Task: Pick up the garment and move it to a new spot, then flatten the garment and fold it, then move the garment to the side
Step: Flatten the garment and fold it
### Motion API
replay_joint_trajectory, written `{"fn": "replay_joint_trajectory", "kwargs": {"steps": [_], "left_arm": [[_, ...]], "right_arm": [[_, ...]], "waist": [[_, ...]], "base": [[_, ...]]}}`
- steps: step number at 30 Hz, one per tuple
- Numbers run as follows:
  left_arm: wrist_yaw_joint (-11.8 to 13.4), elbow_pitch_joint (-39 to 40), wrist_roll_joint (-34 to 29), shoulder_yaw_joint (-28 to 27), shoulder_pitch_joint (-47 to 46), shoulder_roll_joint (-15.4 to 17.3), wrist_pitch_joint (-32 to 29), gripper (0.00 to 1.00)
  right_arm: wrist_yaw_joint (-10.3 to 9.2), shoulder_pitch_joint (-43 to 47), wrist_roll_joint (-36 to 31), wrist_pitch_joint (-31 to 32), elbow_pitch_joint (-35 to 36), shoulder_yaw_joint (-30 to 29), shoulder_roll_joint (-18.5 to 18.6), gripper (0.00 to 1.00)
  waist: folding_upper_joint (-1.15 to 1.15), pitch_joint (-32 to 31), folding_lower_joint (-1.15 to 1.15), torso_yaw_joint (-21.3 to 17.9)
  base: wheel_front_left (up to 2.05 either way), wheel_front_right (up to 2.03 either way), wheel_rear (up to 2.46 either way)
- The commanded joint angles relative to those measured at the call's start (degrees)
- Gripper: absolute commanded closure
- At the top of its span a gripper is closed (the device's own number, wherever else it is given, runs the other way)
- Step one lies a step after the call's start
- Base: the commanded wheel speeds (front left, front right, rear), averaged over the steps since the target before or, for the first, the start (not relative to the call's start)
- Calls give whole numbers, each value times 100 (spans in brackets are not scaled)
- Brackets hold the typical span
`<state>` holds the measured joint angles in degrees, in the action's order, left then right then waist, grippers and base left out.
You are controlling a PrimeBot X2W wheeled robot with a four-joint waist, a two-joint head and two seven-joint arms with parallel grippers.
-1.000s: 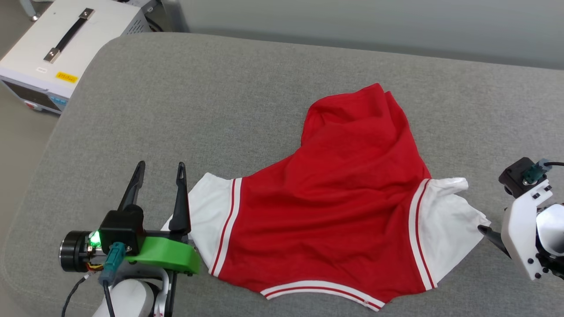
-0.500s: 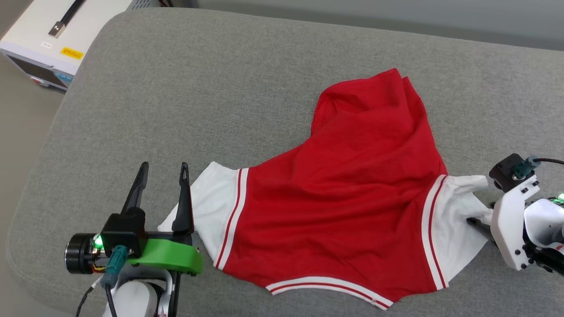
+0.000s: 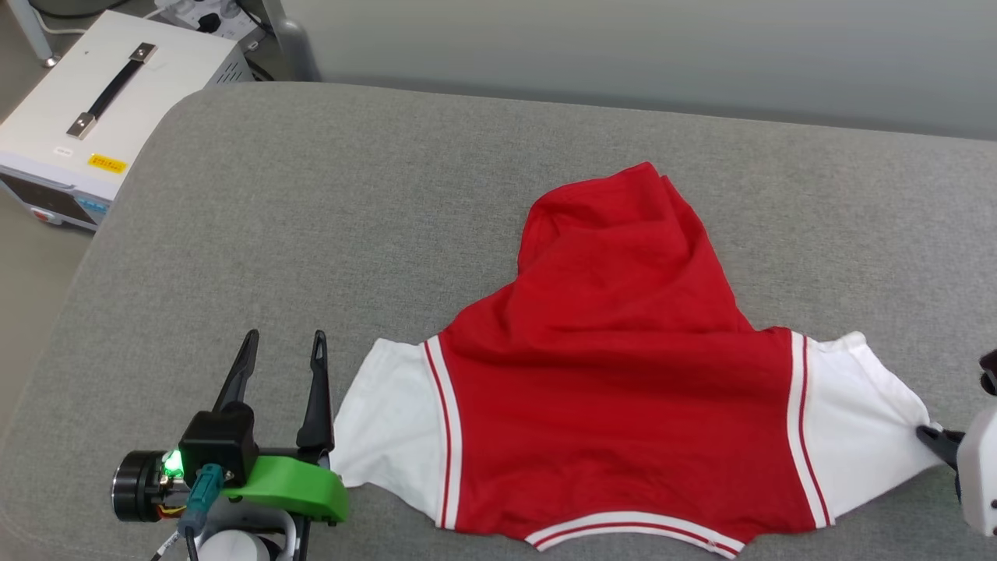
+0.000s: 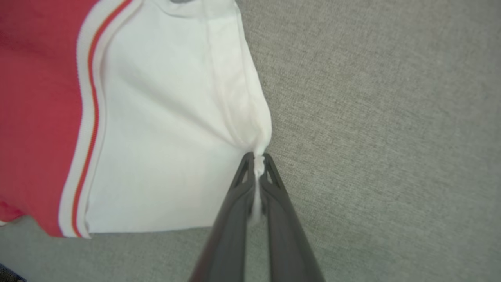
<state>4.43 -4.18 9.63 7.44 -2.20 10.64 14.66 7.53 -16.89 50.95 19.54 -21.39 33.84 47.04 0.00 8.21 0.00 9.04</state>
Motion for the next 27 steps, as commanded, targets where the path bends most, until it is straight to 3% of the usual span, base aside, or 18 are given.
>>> {"fn": "replay_joint_trajectory", "kwargs": {"steps": [1,7,14,18,27], "left_arm": [[-56,-33,-41,-50,113,-41,33,0],[-316,-190,-93,-198,170,-11,34,0],[-957,-351,9,-40,-139,507,-238,0],[-1156,-124,519,271,-432,963,-1366,0],[-1190,430,2362,1439,-1111,2146,-4308,0]], "right_arm": [[-4,204,54,-55,-32,-136,49,100],[-4,790,-1,-201,-99,-640,-22,100],[-4,1105,-302,-329,108,-1085,-296,100],[-4,1221,-502,-305,309,-1309,-420,100],[-4,1333,-905,-70,781,-1717,-691,100]], "waist": [[0,-104,0,-72],[0,-234,0,-61],[0,-417,0,4],[0,-466,0,19],[0,-367,0,-64]], "base": [[0,0,0],[0,0,0],[0,0,0],[0,0,0],[0,0,0]]}}
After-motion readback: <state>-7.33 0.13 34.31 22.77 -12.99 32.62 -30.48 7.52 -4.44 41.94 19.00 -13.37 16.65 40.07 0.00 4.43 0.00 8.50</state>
